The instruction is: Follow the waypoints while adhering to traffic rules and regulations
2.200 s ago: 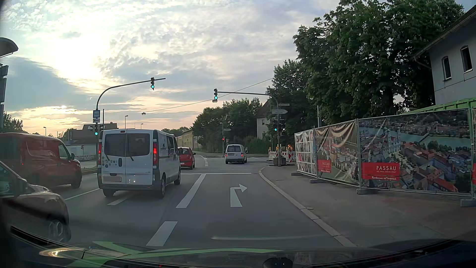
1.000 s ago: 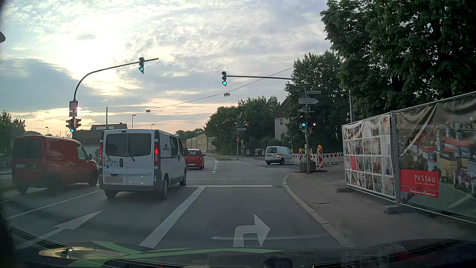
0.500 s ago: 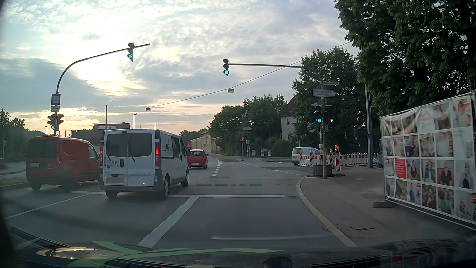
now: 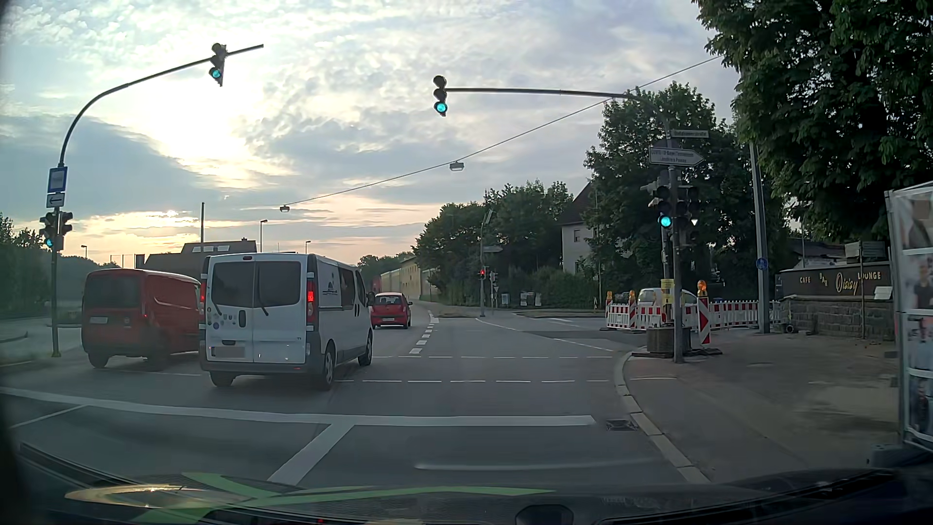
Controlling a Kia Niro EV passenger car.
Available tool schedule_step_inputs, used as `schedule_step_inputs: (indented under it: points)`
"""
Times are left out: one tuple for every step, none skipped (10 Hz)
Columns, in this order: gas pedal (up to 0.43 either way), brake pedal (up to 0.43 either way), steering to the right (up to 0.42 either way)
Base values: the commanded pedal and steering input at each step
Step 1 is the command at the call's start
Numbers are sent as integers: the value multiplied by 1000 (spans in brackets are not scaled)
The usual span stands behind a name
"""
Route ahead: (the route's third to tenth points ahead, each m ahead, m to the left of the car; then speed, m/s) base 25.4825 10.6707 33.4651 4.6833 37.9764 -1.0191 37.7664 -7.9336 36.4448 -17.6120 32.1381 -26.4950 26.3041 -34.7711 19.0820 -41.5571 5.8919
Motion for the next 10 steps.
schedule_step_inputs:
  points:
    - [20,0,-11]
    - [0,0,-7]
    - [0,0,-4]
    - [0,0,-1]
    - [0,0,-1]
    - [0,0,-1]
    - [0,0,0]
    - [0,0,0]
    - [0,0,-1]
    - [0,0,-1]
